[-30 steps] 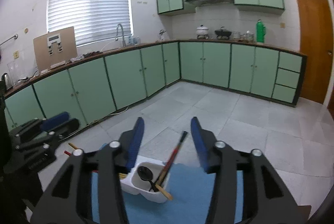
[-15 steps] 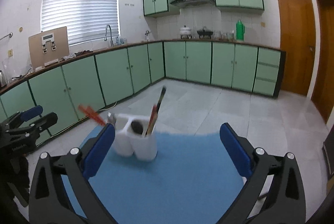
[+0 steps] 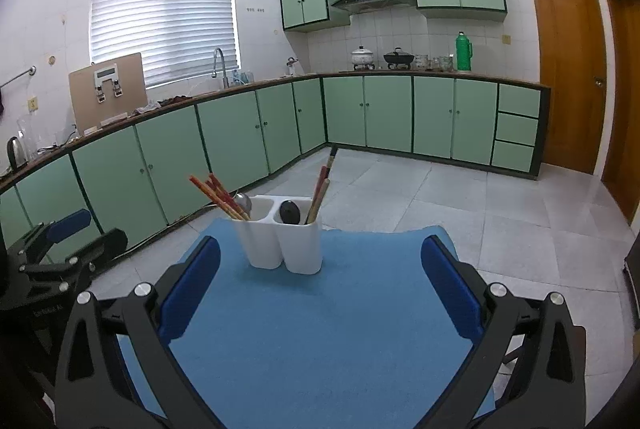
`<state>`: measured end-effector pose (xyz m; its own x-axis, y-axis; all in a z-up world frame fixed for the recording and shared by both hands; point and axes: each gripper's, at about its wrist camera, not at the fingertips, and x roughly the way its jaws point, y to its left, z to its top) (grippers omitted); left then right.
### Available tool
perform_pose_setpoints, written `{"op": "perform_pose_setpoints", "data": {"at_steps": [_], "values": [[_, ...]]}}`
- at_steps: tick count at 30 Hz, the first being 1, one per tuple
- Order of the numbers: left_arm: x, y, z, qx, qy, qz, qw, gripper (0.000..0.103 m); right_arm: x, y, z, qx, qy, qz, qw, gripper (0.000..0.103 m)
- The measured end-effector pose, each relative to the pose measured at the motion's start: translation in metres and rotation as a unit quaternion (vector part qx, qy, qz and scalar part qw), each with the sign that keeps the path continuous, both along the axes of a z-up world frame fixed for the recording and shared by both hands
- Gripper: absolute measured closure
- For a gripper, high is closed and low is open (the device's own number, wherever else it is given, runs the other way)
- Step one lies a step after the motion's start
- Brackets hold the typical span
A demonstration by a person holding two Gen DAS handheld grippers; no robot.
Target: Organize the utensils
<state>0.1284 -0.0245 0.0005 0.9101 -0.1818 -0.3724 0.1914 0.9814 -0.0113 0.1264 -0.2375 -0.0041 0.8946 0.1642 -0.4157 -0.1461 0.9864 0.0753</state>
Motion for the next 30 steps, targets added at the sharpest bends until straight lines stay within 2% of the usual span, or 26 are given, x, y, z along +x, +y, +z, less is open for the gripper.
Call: {"op": "perform_pose_setpoints", "data": {"at_steps": [17, 30], "values": [[-0.038, 0.001, 0.028, 0.002, -0.041, 0.001, 0.9992, 0.006, -0.042, 0.017, 0.023, -0.017, -0.033, 0.024, 0.999, 0.005], [-0.041, 0.003, 0.022, -0.002, -0.037, 0.003, 0.9993, 0.006, -0.047, 0.022, 0.017, -0.022, -0.026, 0.025, 0.999, 0.005]]}}
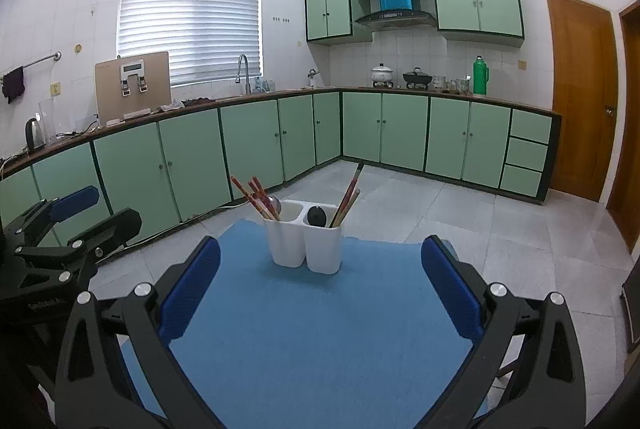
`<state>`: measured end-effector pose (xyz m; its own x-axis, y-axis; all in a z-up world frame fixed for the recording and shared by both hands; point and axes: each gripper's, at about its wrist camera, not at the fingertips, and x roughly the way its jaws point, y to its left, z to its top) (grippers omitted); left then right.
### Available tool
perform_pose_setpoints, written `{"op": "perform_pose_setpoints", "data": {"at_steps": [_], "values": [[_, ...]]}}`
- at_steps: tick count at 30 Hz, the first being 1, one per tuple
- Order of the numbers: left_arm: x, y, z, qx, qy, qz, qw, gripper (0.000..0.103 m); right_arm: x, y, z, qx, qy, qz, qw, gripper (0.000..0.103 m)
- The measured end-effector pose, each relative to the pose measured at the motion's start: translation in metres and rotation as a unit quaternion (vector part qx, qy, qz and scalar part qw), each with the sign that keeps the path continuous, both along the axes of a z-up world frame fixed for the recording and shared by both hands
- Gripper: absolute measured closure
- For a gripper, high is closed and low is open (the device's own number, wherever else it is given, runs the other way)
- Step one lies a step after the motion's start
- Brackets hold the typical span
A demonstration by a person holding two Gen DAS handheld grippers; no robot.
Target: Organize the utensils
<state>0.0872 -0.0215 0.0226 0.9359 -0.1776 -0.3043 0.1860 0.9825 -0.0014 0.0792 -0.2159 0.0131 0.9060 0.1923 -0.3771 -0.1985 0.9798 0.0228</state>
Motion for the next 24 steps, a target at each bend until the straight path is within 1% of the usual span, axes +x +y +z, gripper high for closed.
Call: {"op": "perform_pose_setpoints", "data": {"at_steps": [6, 24], "values": [[0.0013, 0.0005, -0.0062, 0.001, 0.008, 0.001, 1.0000, 0.006, 0.0020, 0.0018, -0.0064, 0.000, 0.007, 0.000, 1.000, 0.005], [0.0030, -0.0002, -0.0054, 0.000, 0.010, 0.000, 1.0000, 0.006, 0.0053, 0.0066, -0.0067, -0.004, 0.009, 0.002, 1.000, 0.005]]}}
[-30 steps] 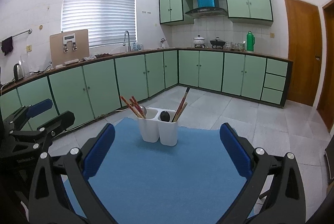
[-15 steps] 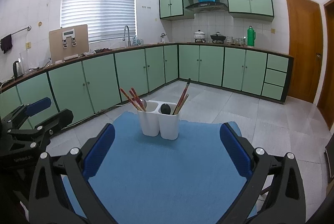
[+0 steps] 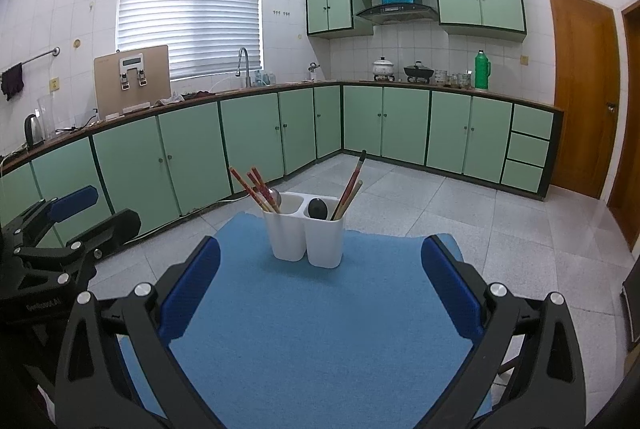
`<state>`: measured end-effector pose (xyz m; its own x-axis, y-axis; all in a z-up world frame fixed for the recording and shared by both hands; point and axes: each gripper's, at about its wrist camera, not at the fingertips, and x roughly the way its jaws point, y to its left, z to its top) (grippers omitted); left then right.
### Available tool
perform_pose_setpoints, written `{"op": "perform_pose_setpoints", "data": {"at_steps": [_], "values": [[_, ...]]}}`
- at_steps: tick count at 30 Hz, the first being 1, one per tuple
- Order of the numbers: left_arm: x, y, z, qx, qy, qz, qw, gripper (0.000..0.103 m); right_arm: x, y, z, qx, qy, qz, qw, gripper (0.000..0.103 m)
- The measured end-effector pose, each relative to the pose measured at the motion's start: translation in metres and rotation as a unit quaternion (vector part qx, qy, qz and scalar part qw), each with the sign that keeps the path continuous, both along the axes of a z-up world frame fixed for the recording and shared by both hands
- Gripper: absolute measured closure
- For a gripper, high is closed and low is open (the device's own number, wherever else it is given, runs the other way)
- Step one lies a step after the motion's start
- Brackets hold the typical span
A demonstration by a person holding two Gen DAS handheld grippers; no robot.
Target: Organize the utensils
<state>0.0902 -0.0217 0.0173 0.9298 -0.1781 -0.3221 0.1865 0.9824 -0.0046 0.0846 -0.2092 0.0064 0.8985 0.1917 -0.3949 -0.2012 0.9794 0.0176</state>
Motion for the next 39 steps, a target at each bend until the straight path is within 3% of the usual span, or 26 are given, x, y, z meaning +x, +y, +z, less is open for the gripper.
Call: {"op": "perform_pose_setpoints", "data": {"at_steps": [39], "values": [[-0.0004, -0.0010, 0.0032, 0.004, 0.000, -0.002, 1.0000, 0.006, -0.0018, -0.0011, 0.0029, 0.001, 0.000, 0.000, 1.000, 0.005]]}}
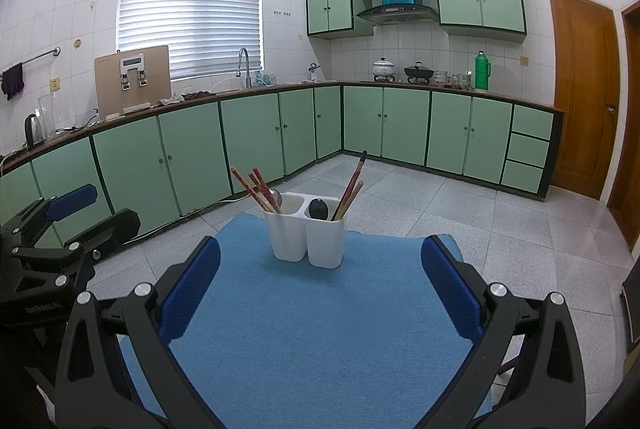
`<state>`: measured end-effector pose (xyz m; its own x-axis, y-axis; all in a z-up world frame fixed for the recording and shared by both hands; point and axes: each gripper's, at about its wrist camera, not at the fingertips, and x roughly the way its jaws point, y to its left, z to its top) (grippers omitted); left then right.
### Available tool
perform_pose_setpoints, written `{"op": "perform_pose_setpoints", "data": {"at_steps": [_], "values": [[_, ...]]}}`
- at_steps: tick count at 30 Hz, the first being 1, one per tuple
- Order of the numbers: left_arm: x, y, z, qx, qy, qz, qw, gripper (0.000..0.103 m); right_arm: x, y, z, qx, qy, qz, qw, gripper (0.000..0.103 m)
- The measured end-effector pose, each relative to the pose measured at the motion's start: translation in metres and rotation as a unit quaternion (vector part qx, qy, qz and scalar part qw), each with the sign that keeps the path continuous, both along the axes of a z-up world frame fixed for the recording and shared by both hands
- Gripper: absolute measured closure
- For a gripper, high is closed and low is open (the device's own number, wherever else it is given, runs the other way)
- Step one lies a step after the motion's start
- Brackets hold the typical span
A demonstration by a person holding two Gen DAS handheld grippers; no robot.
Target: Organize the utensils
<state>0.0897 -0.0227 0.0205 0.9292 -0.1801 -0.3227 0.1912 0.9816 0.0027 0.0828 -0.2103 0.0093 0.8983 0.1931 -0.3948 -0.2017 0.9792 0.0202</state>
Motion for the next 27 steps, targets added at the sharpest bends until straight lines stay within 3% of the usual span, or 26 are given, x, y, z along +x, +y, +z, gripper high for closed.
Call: {"op": "perform_pose_setpoints", "data": {"at_steps": [27], "values": [[0.0013, -0.0012, -0.0008, -0.003, 0.002, -0.002, 1.0000, 0.006, -0.0003, -0.0019, 0.0000, 0.000, 0.000, 0.000, 1.000, 0.005]]}}
